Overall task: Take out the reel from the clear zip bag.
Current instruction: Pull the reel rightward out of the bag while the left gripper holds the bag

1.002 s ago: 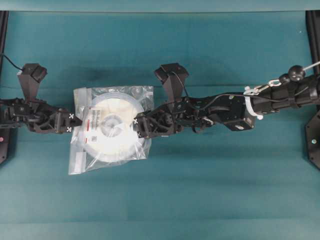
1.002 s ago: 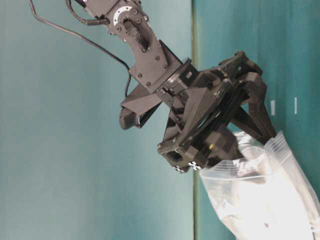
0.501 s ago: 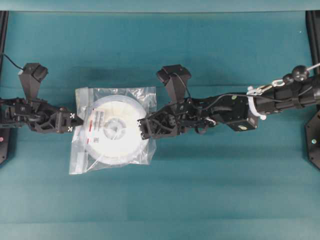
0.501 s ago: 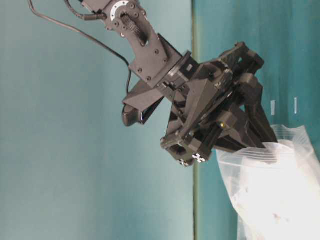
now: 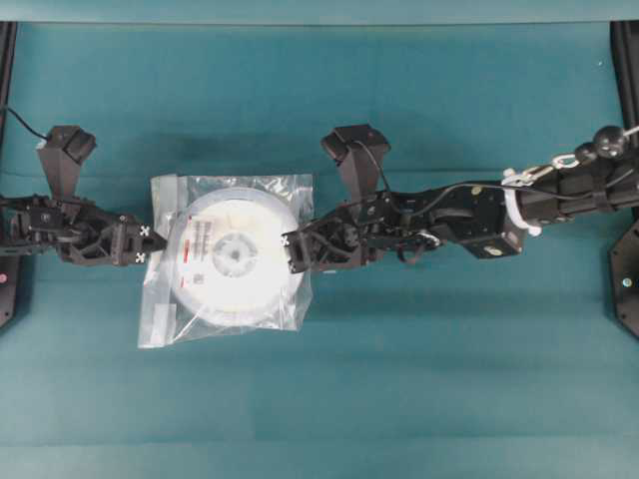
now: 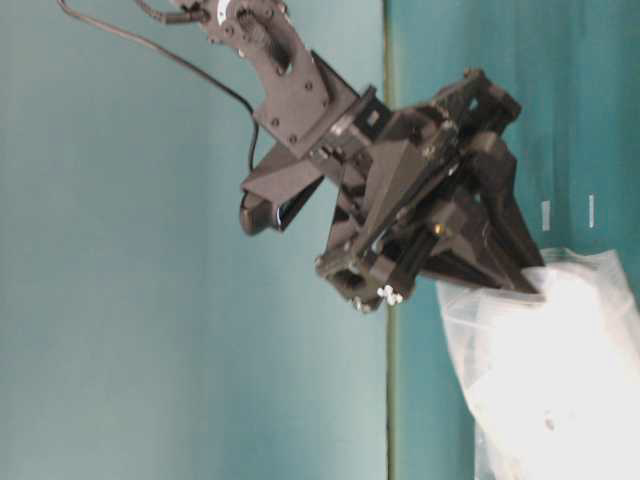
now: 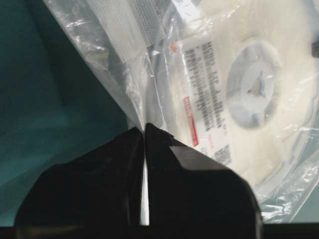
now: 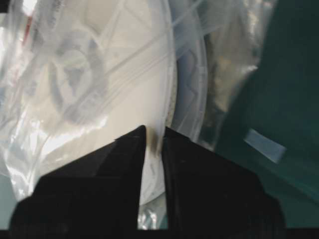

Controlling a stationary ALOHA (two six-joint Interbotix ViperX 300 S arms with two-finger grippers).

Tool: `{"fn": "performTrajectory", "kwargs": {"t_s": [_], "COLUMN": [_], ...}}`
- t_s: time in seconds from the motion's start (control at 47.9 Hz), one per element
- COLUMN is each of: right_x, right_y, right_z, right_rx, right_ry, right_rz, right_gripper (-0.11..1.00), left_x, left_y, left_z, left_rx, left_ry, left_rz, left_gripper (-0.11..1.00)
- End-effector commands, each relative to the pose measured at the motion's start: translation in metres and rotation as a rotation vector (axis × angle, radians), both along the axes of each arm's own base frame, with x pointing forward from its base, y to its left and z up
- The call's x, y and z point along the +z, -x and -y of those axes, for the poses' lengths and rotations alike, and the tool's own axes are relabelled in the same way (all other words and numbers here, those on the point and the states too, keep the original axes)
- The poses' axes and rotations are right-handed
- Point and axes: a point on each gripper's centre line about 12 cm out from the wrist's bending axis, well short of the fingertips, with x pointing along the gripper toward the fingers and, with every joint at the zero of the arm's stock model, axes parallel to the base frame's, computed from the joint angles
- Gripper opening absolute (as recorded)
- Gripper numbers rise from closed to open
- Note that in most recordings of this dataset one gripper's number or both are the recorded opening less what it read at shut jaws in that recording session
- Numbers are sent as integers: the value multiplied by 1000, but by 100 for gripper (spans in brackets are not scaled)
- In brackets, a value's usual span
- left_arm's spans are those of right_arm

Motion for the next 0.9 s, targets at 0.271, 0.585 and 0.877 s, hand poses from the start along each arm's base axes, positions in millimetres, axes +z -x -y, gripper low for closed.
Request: {"fn": "performTrajectory", "kwargs": {"t_s": [0.271,0.585,0.877], "right_x": [9,7,8], "right_y": [22,47,76], "right_z": [-2,-2,-2], "right_rx": [2,-3,-15], "right_ry": [9,10,8], "right_rz": [8,-14,-29], "right_gripper": [12,4,4], "left_x": [5,4,5], "left_y": [-5,-5,-5], "left_z": [0,0,0], "left_rx": [-7,-7,-8], "left_ry": [-7,-7,-8], "left_rz": [22,19,22], "left_gripper": [1,1,1]}}
